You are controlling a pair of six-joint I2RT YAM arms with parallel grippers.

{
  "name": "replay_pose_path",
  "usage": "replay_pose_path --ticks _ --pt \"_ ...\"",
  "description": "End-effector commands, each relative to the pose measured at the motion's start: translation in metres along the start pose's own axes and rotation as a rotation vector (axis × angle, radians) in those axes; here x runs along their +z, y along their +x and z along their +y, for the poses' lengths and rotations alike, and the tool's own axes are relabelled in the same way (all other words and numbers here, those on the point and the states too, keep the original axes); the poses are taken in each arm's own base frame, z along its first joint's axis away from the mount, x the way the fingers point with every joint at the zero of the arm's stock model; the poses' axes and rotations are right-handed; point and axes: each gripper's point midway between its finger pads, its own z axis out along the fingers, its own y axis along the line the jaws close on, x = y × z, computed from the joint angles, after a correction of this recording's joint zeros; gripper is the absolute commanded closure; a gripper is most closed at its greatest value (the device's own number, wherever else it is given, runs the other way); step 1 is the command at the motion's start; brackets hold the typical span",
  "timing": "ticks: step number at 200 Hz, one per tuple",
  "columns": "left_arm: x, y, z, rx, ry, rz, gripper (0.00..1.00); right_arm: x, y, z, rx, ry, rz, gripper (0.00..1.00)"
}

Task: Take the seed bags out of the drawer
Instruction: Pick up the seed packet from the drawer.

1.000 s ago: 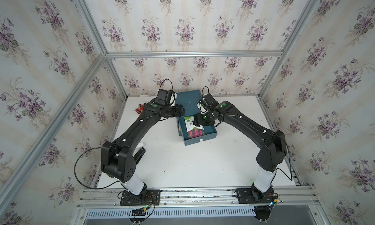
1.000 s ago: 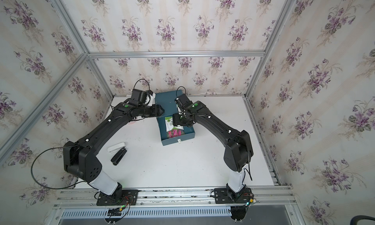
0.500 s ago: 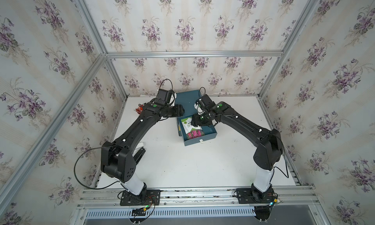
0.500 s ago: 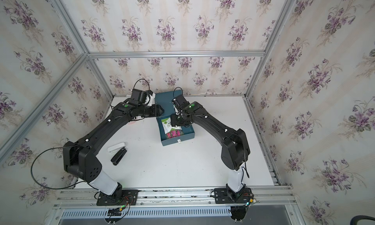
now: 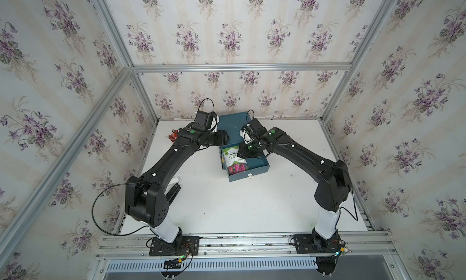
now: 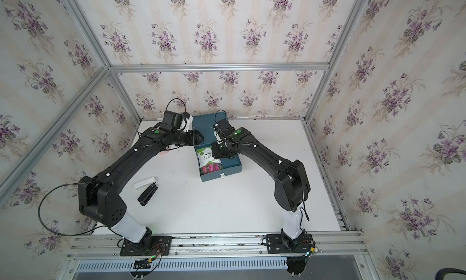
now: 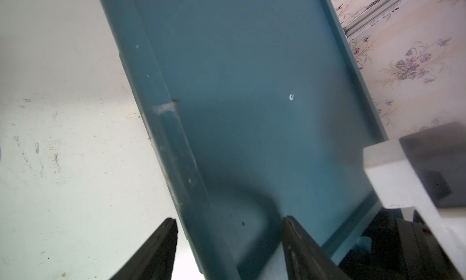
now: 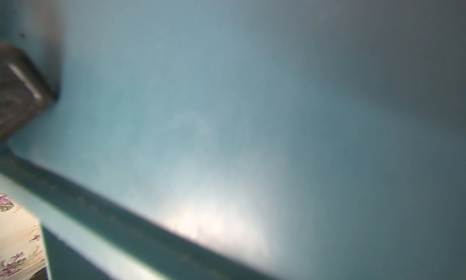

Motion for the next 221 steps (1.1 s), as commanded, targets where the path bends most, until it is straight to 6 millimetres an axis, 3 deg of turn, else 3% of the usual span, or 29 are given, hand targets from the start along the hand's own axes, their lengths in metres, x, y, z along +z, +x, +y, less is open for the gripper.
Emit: replay_pose_path --ticks 1,100,221 --pt "0.002 0.023 0.018 0.001 -0.08 0.083 0.32 0.003 0.009 -0.005 0.008 0.018 0.03 0.7" --pt "0.002 0.024 0.021 0.002 -0.092 0.086 0.32 -0.004 0.004 -0.004 0.017 0.021 0.008 1.0" --pt "-0.001 0.025 0.028 0.024 -0.131 0.083 0.31 -0.054 -0.002 0.005 0.056 0.011 -0.061 1.0"
